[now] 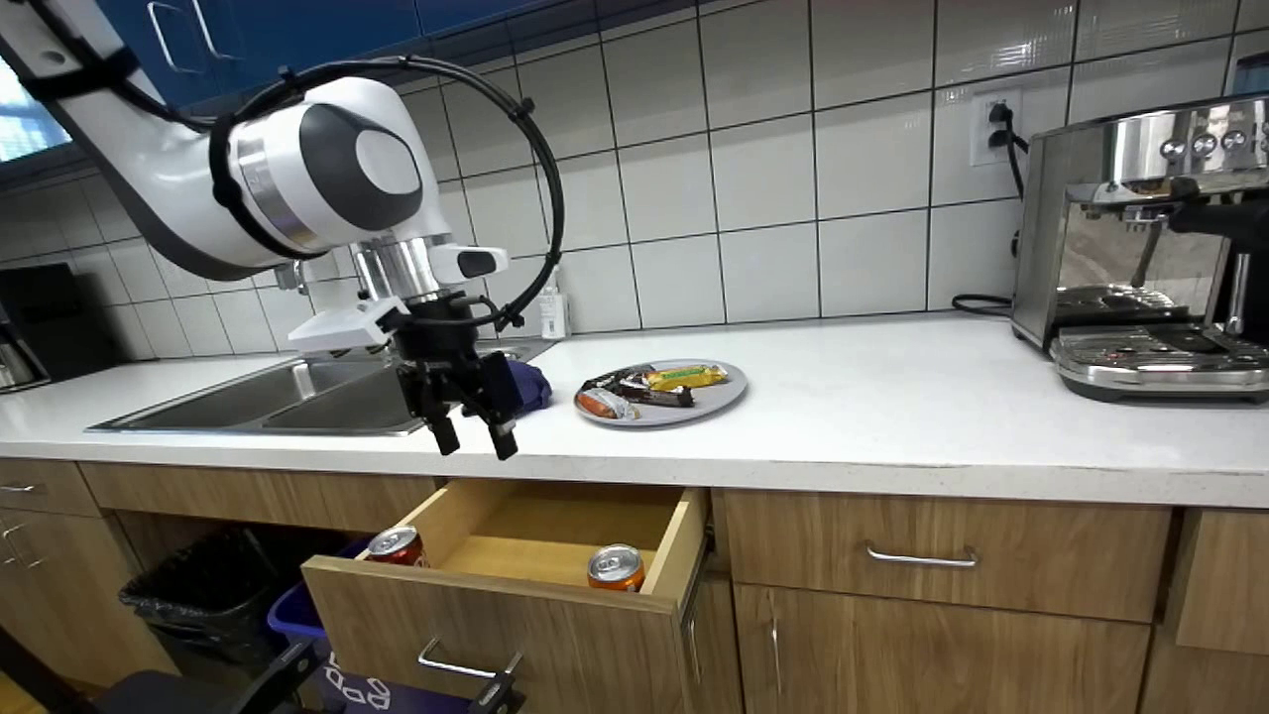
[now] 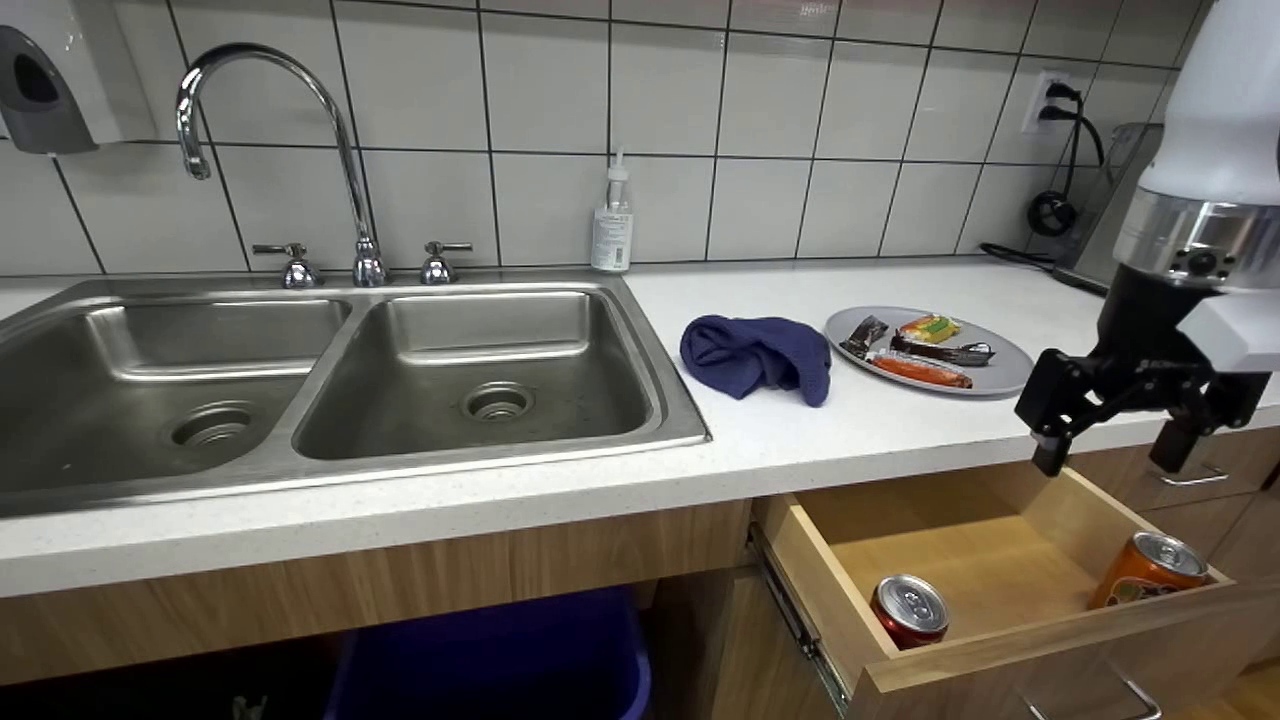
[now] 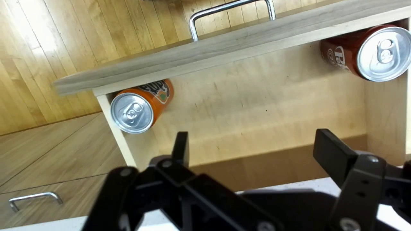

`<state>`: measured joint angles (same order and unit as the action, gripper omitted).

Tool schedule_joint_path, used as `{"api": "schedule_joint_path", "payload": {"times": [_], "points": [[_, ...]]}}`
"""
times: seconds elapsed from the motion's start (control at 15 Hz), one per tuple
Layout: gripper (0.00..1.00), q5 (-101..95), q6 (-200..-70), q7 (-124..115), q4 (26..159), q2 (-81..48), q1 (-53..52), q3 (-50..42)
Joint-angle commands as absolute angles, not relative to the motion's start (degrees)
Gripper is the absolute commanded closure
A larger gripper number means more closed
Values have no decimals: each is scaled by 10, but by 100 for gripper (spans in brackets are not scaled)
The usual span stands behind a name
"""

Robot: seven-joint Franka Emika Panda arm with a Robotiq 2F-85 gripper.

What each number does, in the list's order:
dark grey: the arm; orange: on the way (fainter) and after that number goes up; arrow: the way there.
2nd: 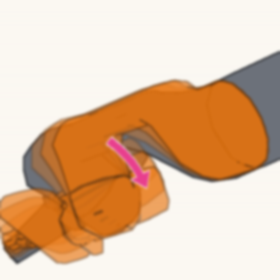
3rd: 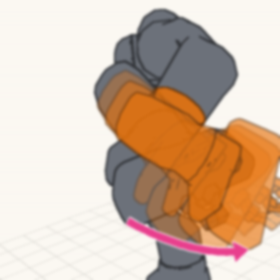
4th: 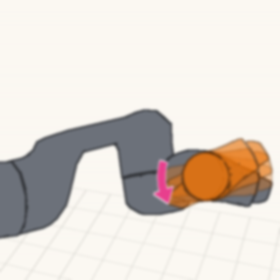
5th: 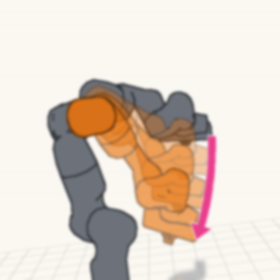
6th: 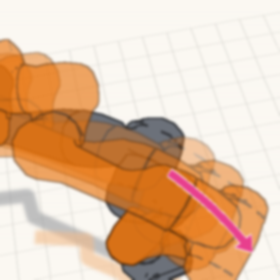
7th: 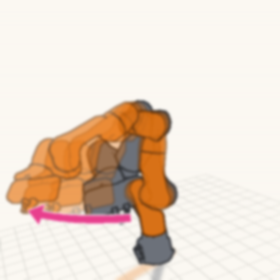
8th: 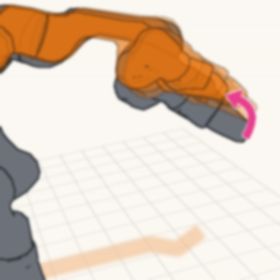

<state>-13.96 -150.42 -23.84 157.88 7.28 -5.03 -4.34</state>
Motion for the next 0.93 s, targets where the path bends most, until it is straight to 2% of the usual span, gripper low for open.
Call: {"api": "schedule_joint_path", "payload": {"times": [0.0, 0.87], "points": [[0, -135, -1460, -212, 1554, 97, -19, -11], [0, -153, -1375, -161, 1370, 19, 8, -15]]}}
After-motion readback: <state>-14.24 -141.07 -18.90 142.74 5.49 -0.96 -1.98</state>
